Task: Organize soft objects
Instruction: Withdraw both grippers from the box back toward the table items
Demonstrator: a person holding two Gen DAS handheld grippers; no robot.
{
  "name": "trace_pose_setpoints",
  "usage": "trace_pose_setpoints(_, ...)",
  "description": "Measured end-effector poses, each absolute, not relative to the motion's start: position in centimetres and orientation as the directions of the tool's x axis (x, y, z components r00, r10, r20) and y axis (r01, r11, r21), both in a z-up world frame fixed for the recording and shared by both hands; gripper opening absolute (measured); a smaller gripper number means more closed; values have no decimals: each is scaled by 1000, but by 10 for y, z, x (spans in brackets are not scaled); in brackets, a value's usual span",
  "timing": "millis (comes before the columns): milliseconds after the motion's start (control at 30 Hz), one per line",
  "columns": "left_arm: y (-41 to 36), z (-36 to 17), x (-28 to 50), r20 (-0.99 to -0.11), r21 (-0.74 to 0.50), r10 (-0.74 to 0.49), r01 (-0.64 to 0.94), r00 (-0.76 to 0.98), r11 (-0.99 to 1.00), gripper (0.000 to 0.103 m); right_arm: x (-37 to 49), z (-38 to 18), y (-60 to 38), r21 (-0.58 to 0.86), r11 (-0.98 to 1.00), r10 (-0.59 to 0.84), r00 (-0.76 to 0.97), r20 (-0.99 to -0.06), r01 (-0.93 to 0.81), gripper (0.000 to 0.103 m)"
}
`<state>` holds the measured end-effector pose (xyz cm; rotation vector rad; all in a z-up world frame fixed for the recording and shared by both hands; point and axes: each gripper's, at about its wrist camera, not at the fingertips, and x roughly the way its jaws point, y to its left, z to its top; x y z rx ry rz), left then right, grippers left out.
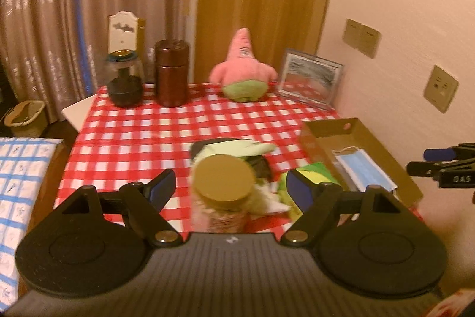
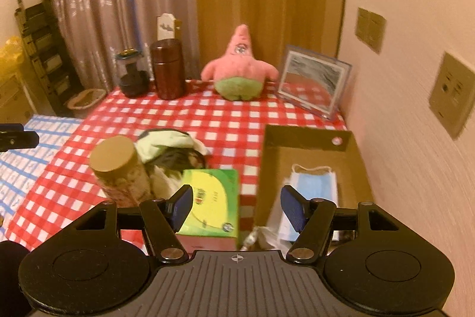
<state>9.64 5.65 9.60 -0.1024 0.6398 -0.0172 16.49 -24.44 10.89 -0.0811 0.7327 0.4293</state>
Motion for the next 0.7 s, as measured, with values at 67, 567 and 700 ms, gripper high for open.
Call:
trace_pose_setpoints(67, 71, 97, 94, -596, -97, -37, -27, 802, 995, 79, 166, 113, -236, 80, 901, 367, 653, -662, -426, 66)
trace_pose_setpoints(567, 145, 88, 123, -628, -106, -93, 33, 773, 994, 79, 208, 108, -175, -55, 740, 466, 570, -677, -671, 66)
trace_pose_setpoints(700, 150, 79, 150, -641, -80, -110, 77, 760, 994, 79, 236, 92, -160, -116, 669, 474, 541, -695, -734, 66)
